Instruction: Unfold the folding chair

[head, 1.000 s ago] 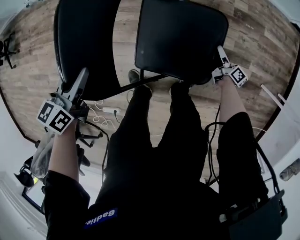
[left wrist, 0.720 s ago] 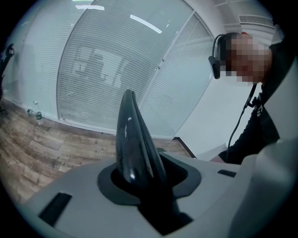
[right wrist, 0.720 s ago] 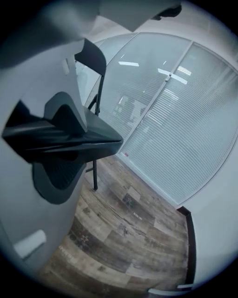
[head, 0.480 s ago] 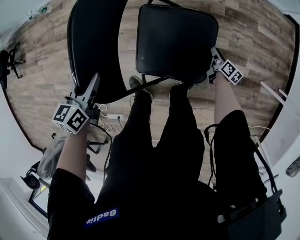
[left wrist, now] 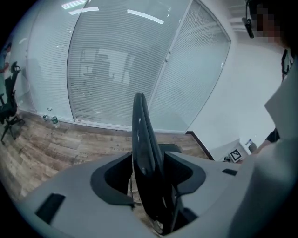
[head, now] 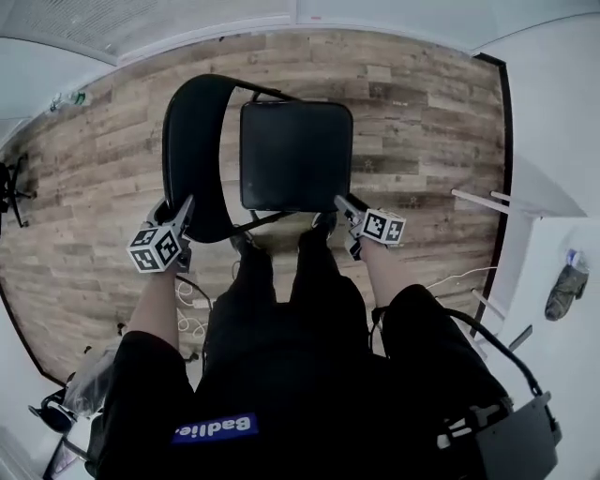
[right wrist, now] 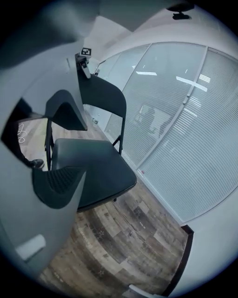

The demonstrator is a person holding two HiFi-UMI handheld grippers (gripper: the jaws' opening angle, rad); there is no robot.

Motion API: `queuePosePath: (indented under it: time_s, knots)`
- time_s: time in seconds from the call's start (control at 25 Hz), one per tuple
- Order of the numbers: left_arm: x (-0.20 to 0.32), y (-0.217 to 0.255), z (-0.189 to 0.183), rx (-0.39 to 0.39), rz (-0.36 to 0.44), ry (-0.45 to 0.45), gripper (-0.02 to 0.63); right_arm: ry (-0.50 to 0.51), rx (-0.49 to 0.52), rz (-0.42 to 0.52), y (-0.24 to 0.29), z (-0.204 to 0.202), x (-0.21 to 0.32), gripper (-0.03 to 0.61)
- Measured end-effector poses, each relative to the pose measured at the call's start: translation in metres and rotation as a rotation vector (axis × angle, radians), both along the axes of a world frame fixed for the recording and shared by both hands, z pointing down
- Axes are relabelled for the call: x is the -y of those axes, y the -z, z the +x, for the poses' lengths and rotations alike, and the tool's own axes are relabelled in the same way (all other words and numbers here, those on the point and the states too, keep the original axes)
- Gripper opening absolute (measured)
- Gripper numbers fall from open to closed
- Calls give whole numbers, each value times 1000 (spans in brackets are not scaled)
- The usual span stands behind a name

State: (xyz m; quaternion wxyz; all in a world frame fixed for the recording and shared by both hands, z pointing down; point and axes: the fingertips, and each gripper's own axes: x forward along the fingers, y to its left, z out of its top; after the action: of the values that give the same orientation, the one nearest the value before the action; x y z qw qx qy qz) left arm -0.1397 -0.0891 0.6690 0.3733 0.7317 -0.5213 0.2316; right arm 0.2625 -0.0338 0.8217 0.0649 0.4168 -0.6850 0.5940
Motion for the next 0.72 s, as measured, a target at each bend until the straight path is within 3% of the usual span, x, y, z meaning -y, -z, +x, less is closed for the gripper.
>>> queuePosePath:
  time_s: [0.16, 0.44, 0.72]
  knots:
    - [-2, 38, -10, -46, 56, 51, 198, 68, -24, 33, 64, -10, -22, 209]
    - [-18, 125, 2, -99, 168, 13, 197, 141, 45, 253, 210, -56, 17, 170]
    - [-57, 237, 82, -279, 315, -211, 178, 300, 255, 504, 355, -155, -1, 69]
